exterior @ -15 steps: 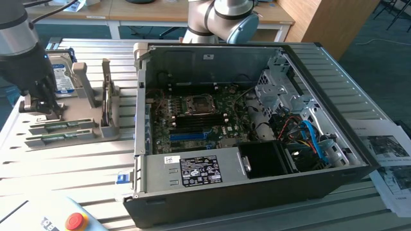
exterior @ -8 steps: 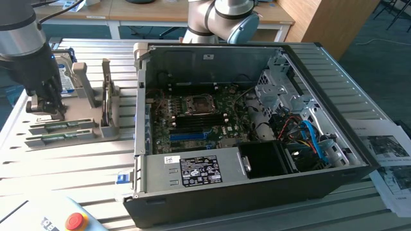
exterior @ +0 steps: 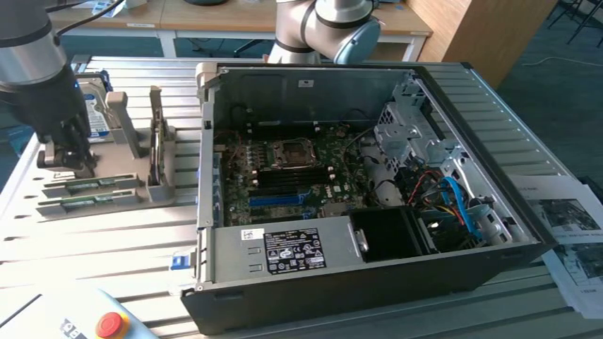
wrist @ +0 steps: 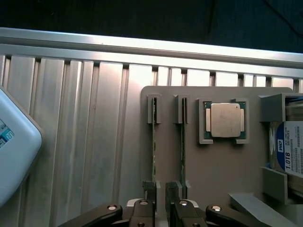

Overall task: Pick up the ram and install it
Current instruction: 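Pick up the ram and move it above insertion slot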

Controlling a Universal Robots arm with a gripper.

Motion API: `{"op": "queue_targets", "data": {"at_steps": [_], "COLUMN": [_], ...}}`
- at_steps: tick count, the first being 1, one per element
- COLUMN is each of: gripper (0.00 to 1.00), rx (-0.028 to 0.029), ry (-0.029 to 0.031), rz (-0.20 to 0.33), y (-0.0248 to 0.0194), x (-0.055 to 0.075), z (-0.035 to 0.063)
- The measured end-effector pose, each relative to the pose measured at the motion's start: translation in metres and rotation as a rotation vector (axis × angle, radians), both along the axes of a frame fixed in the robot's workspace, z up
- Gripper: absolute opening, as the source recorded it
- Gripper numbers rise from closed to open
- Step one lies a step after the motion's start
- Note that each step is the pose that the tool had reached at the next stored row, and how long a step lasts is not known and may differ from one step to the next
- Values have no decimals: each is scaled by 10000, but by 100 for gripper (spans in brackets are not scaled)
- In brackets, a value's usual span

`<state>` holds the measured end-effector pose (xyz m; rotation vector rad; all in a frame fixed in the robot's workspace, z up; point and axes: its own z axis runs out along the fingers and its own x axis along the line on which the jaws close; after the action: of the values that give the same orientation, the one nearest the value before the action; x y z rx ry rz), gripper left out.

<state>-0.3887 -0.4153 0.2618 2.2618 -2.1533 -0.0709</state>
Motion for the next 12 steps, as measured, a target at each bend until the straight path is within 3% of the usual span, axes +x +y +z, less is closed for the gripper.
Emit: {"op": "queue_targets", "data": {"at_steps": [7,12], "gripper": [24,24], "rx": [21,25], "ry": [-9,-9], "rz": [0,0], "y": [-3,-7], "x": [0,0], "z": [-2,-78]}}
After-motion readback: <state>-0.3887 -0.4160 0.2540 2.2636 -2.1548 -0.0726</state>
